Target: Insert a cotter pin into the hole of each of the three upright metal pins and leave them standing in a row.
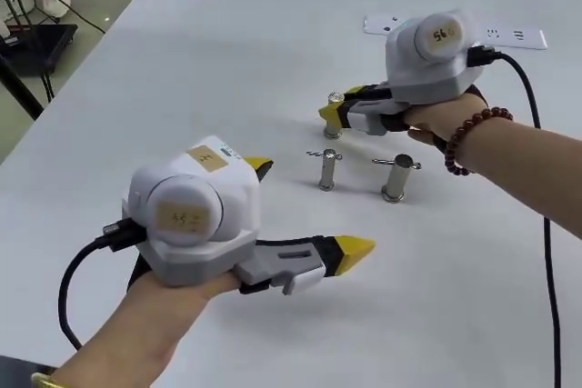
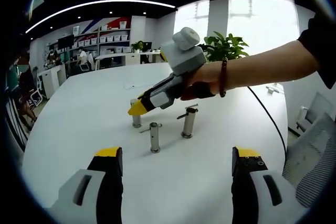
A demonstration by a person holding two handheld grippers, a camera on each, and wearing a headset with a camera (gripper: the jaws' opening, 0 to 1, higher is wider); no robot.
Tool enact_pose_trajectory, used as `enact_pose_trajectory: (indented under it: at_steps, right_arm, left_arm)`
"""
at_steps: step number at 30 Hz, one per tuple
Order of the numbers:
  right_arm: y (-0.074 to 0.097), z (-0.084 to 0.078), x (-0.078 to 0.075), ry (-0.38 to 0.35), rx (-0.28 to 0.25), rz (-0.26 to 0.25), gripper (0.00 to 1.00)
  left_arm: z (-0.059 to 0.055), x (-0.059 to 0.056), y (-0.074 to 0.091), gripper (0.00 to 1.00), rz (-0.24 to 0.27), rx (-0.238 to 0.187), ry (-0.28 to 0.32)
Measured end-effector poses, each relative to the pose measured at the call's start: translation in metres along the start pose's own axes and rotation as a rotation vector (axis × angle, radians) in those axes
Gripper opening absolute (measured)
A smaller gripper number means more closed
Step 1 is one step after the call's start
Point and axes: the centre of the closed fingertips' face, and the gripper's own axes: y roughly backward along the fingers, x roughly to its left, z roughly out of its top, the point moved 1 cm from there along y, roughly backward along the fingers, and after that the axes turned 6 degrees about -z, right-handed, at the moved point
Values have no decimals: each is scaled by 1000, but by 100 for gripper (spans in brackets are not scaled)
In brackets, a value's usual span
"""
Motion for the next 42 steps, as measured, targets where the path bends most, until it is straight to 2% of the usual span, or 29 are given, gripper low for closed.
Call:
enact_pose_trajectory:
  at_steps: [8,14,21,23,33,39,42]
  right_arm:
    - [5,-2,-5,45,11,-5,8]
    - [15,-9,-13,41,24,-22,8]
    - [36,-22,-27,46,36,-47,8]
    - [46,-28,-34,46,46,-61,8]
    - [84,-49,-52,28,66,-120,8]
    - [106,-60,-47,9,68,-142,8]
    - [116,-66,-54,-7,65,-152,8]
  left_arm:
    - [-1,1,0,82,-1,0,19]
    - [0,-1,-1,82,-10,-1,13]
    - [3,-3,-2,82,-15,-3,4]
    - [3,-3,-2,82,-18,-6,4]
    - [3,-7,-3,82,-30,3,-5]
    - [4,-8,-2,82,-34,0,-9]
    - [5,-9,-2,83,-36,0,-13]
